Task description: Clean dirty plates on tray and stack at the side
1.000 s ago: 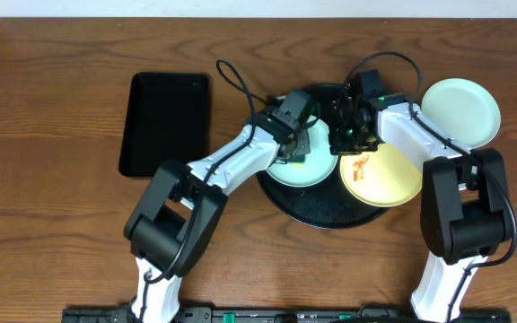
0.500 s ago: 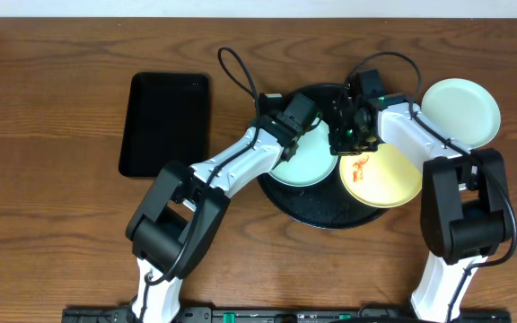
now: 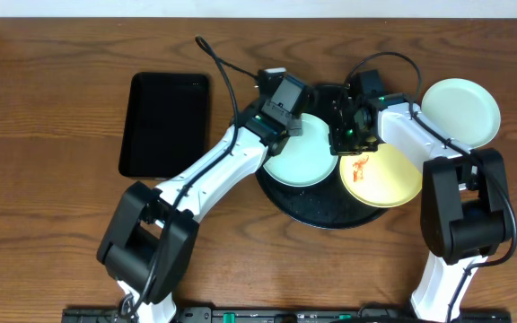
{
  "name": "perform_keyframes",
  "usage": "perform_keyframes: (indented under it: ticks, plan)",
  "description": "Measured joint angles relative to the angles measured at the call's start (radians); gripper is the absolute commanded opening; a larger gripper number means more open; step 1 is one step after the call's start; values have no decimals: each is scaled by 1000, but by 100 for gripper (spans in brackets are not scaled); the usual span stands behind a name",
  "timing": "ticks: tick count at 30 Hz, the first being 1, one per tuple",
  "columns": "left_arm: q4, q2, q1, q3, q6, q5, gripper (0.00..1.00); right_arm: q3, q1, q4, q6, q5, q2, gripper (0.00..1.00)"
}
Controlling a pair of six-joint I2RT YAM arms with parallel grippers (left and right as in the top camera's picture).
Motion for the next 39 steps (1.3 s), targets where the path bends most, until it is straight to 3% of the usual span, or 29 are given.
perform_keyframes:
  ticks: [5, 13, 23, 39]
  plan:
    - [41, 34, -5, 0, 3, 209, 8, 0, 0, 0, 0, 1, 0, 1]
    - [37, 166, -6, 0, 3, 281, 8, 0, 0, -5, 0, 2, 0, 1]
    - [4, 187, -23, 1, 3, 119, 8, 0, 0, -6, 0, 2, 0, 1]
    - [-55, 187, -38, -8, 37, -288, 8, 0, 0, -8, 0, 2, 0, 1]
